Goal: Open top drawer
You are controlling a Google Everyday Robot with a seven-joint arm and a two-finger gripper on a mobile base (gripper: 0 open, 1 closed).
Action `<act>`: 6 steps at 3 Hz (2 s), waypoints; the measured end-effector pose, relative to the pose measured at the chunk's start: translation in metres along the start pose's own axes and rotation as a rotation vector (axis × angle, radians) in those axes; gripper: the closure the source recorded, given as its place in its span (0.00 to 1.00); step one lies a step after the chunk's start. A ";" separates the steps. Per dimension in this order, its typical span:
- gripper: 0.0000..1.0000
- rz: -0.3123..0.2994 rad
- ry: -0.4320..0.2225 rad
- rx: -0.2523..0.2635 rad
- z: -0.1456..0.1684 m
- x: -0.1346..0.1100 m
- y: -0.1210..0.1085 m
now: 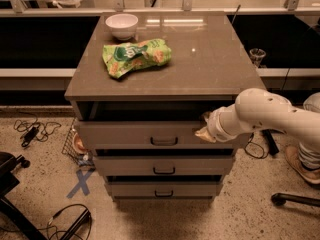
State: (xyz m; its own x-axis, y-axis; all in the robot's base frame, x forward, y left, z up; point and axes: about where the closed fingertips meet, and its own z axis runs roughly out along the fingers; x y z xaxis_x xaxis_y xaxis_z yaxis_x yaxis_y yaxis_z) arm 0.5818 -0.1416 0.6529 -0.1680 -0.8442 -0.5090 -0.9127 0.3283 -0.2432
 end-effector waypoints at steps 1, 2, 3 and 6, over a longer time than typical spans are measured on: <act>0.98 0.000 0.000 0.000 0.000 0.000 0.000; 0.75 0.000 0.000 0.000 0.000 0.000 0.000; 0.52 0.000 0.000 0.000 0.000 0.000 0.000; 0.03 -0.002 0.000 -0.004 0.002 -0.001 0.001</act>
Offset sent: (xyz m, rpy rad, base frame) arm 0.0000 0.0000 0.0001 0.0000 0.0000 0.0000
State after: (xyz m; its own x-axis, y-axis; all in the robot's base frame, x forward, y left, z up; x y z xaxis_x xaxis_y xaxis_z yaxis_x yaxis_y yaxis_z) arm 0.5814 -0.1398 0.6518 -0.1663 -0.8446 -0.5089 -0.9144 0.3253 -0.2411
